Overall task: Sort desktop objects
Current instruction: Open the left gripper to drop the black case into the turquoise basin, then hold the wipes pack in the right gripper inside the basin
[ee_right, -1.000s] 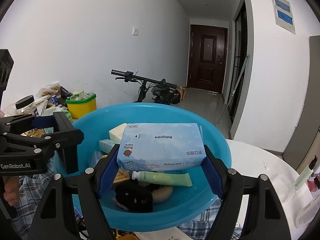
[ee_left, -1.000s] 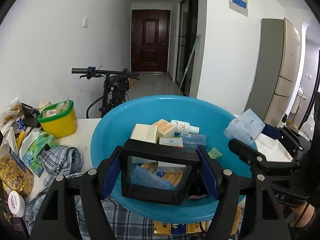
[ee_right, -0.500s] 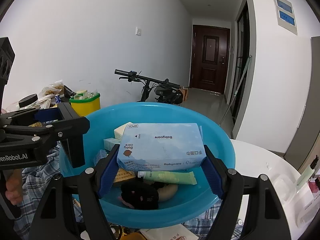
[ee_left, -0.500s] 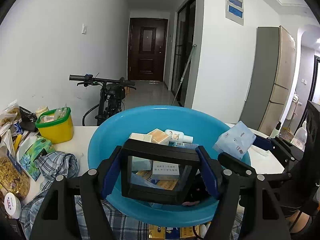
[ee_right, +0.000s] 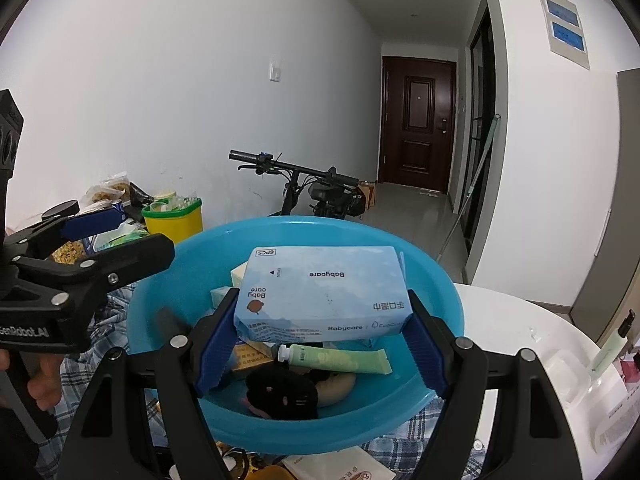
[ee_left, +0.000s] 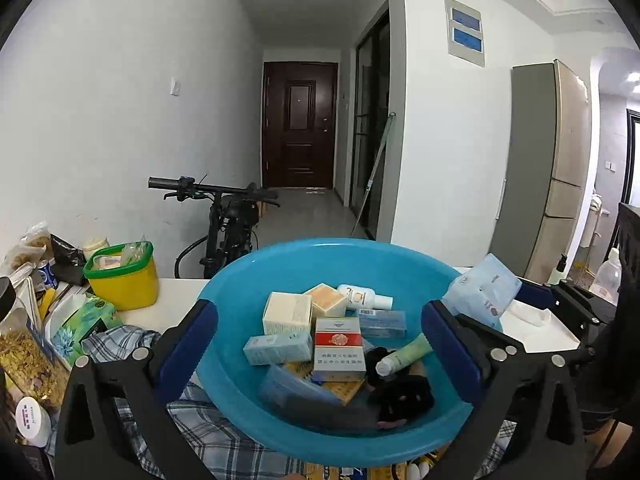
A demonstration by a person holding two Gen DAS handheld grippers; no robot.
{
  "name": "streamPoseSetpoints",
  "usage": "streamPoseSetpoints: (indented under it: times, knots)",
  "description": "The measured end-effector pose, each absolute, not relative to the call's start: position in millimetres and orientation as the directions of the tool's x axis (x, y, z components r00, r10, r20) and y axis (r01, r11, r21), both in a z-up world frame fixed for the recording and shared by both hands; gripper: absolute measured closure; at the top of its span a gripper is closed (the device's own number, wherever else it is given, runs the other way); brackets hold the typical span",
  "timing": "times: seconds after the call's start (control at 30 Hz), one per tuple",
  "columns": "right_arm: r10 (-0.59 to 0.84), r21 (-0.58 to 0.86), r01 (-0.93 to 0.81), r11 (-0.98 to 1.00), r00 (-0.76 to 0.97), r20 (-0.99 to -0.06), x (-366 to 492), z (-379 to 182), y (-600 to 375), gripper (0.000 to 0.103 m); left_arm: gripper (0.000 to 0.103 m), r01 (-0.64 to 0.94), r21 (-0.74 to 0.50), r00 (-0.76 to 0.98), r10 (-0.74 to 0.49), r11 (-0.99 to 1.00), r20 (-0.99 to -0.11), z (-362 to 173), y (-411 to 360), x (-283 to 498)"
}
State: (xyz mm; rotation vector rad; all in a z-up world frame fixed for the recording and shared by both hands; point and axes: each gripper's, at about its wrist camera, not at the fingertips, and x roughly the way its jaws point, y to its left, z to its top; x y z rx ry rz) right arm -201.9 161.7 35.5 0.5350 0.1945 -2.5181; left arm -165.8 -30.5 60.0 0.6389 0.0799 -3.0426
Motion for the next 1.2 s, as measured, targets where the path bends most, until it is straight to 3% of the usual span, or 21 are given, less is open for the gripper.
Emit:
streamPoseSetpoints:
  times: [0.3,1.2]
  knots:
    - [-0.481,-0.036,0.547,-0.836,-0.764,-0.43,-202.5,33.7,159.3,0.027,0.0,0.057,-0.014,-0.881,-0.044,-0.998,-0.471,49.8,-28.0,-173.5]
    - [-0.495,-0.018,0.554,-0.832,-0.757,-0.426,-202.5,32.2,158.6,0.027,0.0,0.069,-0.032,-0.883,-0.046,-0.997,-0.467,49.9,-31.4,-172.4]
